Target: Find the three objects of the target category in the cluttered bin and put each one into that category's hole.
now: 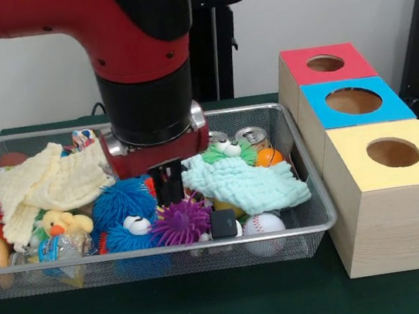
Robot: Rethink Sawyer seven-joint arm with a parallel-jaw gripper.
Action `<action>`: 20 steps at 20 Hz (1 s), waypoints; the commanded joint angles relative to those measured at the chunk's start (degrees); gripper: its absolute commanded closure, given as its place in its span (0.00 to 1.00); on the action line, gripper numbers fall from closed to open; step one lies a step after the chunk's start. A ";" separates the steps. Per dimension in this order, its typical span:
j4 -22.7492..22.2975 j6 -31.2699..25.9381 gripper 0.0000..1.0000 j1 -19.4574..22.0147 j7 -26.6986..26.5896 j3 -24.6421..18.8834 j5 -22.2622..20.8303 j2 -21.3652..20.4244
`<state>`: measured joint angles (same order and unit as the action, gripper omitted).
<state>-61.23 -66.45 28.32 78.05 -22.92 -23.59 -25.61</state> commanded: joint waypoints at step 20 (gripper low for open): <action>-6.99 -1.05 1.00 15.40 -33.96 -5.66 -3.95 -3.52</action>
<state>-61.05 -66.47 41.09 66.52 -23.96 -24.23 -28.04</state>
